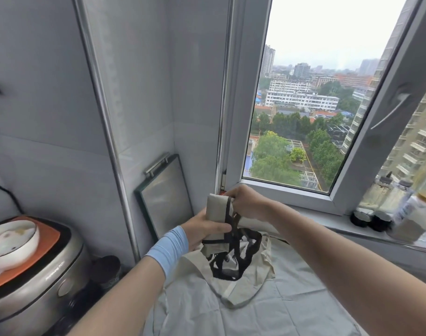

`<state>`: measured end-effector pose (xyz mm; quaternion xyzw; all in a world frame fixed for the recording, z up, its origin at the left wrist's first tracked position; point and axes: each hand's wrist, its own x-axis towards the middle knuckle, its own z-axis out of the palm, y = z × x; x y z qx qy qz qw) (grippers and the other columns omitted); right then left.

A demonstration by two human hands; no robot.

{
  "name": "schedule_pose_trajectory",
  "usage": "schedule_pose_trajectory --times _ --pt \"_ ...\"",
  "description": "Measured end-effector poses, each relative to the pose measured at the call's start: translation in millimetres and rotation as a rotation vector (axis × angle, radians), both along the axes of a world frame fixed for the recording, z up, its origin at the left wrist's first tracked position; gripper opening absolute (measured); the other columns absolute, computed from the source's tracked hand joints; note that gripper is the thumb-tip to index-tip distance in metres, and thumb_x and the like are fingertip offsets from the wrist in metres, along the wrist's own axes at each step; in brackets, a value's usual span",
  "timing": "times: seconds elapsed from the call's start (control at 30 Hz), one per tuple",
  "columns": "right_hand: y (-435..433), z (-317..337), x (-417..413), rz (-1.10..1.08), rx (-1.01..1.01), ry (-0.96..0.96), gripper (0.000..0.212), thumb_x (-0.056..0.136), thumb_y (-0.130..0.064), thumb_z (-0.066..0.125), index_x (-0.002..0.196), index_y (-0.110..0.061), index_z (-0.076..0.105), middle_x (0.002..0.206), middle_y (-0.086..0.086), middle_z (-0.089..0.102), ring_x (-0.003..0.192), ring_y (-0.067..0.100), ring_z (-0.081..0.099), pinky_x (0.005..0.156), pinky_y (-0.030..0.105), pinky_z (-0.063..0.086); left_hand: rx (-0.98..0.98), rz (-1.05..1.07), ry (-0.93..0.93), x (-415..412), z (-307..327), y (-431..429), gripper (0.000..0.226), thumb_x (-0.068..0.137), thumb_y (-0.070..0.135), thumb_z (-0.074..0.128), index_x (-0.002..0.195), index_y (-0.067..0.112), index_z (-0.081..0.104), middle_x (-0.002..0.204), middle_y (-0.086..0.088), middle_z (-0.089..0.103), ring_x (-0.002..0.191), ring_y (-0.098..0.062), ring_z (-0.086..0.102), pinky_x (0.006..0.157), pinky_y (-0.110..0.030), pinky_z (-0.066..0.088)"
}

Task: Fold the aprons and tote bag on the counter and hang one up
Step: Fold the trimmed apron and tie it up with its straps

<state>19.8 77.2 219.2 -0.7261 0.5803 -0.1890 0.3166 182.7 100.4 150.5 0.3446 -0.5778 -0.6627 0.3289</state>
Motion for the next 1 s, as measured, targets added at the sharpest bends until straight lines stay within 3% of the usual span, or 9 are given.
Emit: schedule_pose_trajectory --times 0.13,0.3,0.37,0.47,0.53,0.63,0.7,0.87,1.0 --pt "-11.5 8.1 2.0 -0.032 0.16 -0.131 0.021 0.088 0.001 0.058 0.082 -0.013 0.073 0.077 0.012 0.072 0.067 0.024 0.07 0.07 0.045 0.062 0.022 -0.026 0.002 -0.1 7.7 -12.7 0.054 0.074 0.011 0.074 0.123 0.001 0.054 0.105 -0.016 0.064 0.099 -0.03 0.063 0.091 -0.044 0.052" --pt "-28.1 15.7 -15.4 0.16 0.562 -0.461 0.036 0.091 0.013 0.047 0.121 0.002 0.063 0.106 0.022 0.064 0.095 0.032 0.064 0.085 0.045 0.057 -0.081 0.077 -0.152 7.8 16.1 -35.1 0.051 0.072 0.012 0.076 0.119 0.019 0.058 0.11 -0.014 0.068 0.106 -0.027 0.064 0.095 -0.041 0.052" --pt "-36.2 19.5 -18.2 0.207 0.642 -0.51 0.036 0.089 0.002 0.045 0.121 0.0 0.061 0.105 0.014 0.063 0.093 0.025 0.06 0.072 0.038 0.053 -0.095 0.13 -0.21 11.6 17.4 -43.8 0.051 0.066 0.019 0.08 0.114 0.021 0.062 0.109 -0.011 0.069 0.107 -0.026 0.064 0.098 -0.043 0.05" --pt "-35.5 21.7 -3.8 0.111 0.48 -0.254 0.043 0.08 -0.04 0.064 0.108 -0.007 0.063 0.084 0.003 0.059 0.064 0.012 0.054 0.05 0.025 0.032 -0.152 0.217 -0.313 12.1 21.2 -57.6 0.059 0.054 0.034 0.086 0.108 0.023 0.065 0.104 -0.006 0.072 0.102 -0.024 0.067 0.095 -0.047 0.052" --pt "-36.5 19.0 7.9 0.005 0.271 -0.138 0.054 0.07 -0.055 0.077 0.099 -0.01 0.067 0.069 0.002 0.057 0.053 0.013 0.048 0.045 0.026 0.035 -0.187 0.222 -0.367 10.7 22.4 -68.1 0.065 0.051 0.036 0.087 0.11 0.027 0.062 0.102 -0.003 0.072 0.099 -0.022 0.068 0.09 -0.046 0.055" --pt "-44.0 18.4 10.1 -0.073 0.132 -0.203 0.044 0.071 -0.05 0.082 0.092 -0.014 0.07 0.069 0.003 0.062 0.052 0.013 0.054 0.049 0.026 0.045 -0.179 0.159 -0.339 10.9 32.6 -64.5 0.048 0.063 0.025 0.083 0.106 0.021 0.063 0.091 -0.006 0.071 0.085 -0.022 0.068 0.073 -0.034 0.058" --pt "-47.6 23.2 4.3 -0.09 0.136 -0.236 0.04 0.077 -0.044 0.081 0.096 -0.011 0.069 0.065 0.0 0.056 0.043 0.008 0.046 0.042 0.022 0.038 -0.121 0.14 -0.343 15.8 34.3 -61.6 0.036 0.066 0.027 0.083 0.095 0.016 0.066 0.078 -0.003 0.067 0.069 -0.018 0.063 0.055 -0.025 0.049" --pt "-44.2 20.7 3.2 -0.114 0.161 -0.331 0.043 0.079 -0.04 0.08 0.105 -0.007 0.068 0.063 -0.002 0.055 0.039 0.005 0.045 0.04 0.02 0.035 -0.136 0.201 -0.44 19.9 35.5 -66.9 0.054 0.048 0.037 0.089 0.095 0.017 0.07 0.093 -0.01 0.074 0.09 -0.03 0.071 0.084 -0.045 0.058" --pt "-41.0 26.9 2.5 -0.129 0.17 -0.397 0.044 0.08 -0.038 0.08 0.104 -0.004 0.066 0.057 -0.004 0.057 0.038 0.005 0.05 0.039 0.02 0.04 -0.245 0.16 -0.437 16.8 47.7 -67.1 0.055 0.069 0.059 0.072 0.114 0.027 0.062 0.105 0.0 0.071 0.102 -0.021 0.066 0.095 -0.043 0.052"
